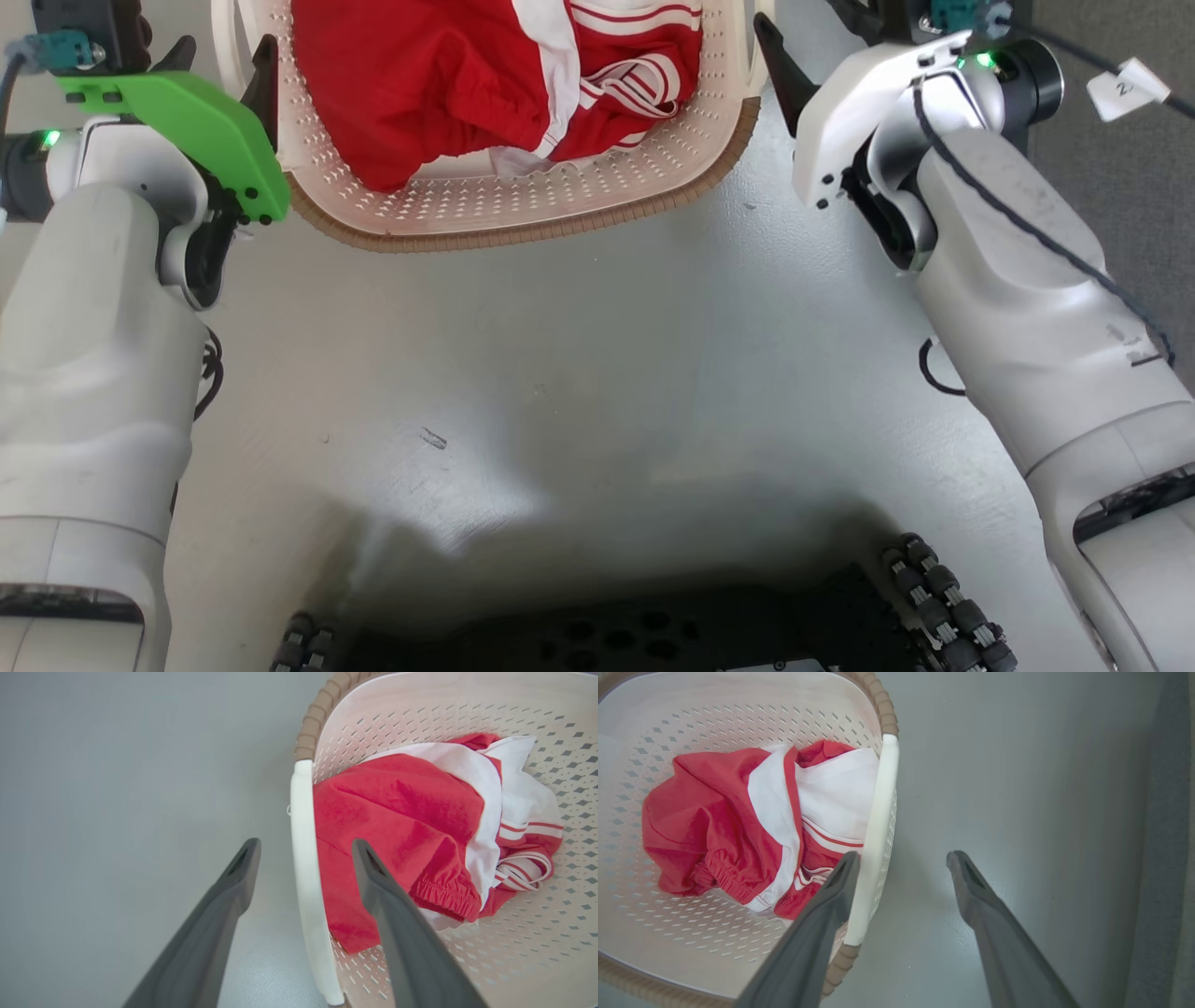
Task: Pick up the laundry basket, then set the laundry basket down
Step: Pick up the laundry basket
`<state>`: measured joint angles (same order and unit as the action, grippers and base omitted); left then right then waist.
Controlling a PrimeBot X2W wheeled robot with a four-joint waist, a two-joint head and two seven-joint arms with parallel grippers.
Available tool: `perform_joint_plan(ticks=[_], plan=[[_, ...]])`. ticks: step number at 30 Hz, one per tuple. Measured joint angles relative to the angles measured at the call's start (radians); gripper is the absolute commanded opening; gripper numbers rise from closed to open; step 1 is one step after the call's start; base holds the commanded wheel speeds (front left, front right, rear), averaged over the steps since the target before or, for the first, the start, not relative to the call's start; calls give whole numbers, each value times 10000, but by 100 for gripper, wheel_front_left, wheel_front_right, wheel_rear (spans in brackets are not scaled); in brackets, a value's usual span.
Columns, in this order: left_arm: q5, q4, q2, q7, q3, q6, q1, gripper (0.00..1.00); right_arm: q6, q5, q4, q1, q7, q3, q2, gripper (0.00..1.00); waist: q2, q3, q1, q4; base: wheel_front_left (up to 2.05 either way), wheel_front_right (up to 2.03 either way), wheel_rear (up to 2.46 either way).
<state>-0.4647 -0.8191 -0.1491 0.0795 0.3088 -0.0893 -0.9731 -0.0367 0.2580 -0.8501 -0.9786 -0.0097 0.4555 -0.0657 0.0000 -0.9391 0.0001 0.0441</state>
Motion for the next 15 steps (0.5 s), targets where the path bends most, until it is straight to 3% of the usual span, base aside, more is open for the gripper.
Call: perform_joint_plan(ticks=[4,15], plan=[[-29,-424,105,123,67,-77,-322,100,-159,623,-144,-268,194,219,-8,100,0,-60,0,-20,0,0,0],[-44,-1114,378,339,211,-176,-1050,100,-153,1578,-268,-686,474,855,-12,100,0,-407,0,-171,0,0,0]])
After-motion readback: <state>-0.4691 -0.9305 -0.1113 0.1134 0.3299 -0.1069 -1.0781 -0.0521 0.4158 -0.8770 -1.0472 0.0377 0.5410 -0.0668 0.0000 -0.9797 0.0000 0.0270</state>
